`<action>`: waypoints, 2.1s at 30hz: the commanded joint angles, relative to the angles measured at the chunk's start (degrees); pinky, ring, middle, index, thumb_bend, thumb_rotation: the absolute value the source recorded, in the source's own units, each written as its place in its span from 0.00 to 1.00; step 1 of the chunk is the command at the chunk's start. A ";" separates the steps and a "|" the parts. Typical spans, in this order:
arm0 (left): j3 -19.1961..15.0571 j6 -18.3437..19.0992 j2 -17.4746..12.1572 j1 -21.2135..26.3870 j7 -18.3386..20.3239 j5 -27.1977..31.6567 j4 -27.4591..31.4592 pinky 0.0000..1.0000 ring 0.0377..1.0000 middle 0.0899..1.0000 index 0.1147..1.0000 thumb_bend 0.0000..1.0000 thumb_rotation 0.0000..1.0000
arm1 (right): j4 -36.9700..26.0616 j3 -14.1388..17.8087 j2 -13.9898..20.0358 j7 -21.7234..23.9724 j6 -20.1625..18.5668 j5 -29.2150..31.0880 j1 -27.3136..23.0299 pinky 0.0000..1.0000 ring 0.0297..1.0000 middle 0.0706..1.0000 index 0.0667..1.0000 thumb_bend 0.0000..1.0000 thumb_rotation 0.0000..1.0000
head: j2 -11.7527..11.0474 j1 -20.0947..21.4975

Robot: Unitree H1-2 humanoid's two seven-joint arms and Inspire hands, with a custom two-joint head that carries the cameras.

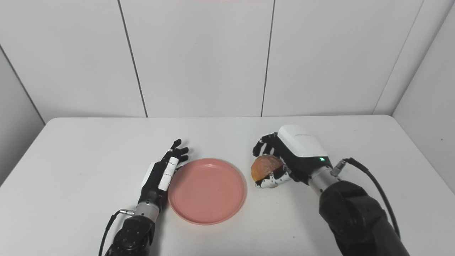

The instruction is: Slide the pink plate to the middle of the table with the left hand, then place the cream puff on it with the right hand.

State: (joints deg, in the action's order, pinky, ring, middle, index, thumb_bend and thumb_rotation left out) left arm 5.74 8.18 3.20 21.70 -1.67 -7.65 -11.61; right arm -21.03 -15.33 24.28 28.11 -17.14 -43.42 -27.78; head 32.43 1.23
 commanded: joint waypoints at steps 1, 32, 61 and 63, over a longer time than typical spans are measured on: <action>0.76 0.92 1.33 0.94 0.01 -0.22 -0.61 0.76 0.87 0.87 0.92 0.96 0.97 | -0.52 -0.09 -0.68 -1.36 2.45 -0.05 -3.23 0.28 0.36 0.43 0.49 0.51 0.00 | 0.02 -0.30; 0.92 -0.19 1.13 0.61 0.41 -0.61 -1.18 0.80 0.86 0.87 0.92 0.92 1.00 | 12.56 -9.28 -11.32 0.27 2.73 -3.64 -10.66 0.34 0.39 0.44 0.48 0.52 0.00 | -0.14 0.83; 0.75 -1.41 1.14 0.59 0.51 -0.21 -2.04 0.81 0.87 0.90 0.92 0.92 1.00 | 23.70 -11.12 -12.54 -7.11 8.22 -0.26 -10.13 0.39 0.40 0.45 0.49 0.52 0.00 | 0.31 0.98; 0.80 -1.49 1.06 0.63 0.52 -0.31 -2.15 0.82 0.88 0.90 0.92 0.92 1.00 | 23.42 -11.22 -12.50 -6.58 7.72 -0.38 -10.17 0.40 0.40 0.46 0.49 0.52 0.00 | 0.34 1.00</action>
State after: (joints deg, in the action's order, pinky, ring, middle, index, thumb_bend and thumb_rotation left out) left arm 5.67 6.43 3.84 21.80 -1.69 -7.73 -12.87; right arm 3.97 -26.83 11.80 21.73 -10.15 -43.68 -36.14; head 32.70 2.29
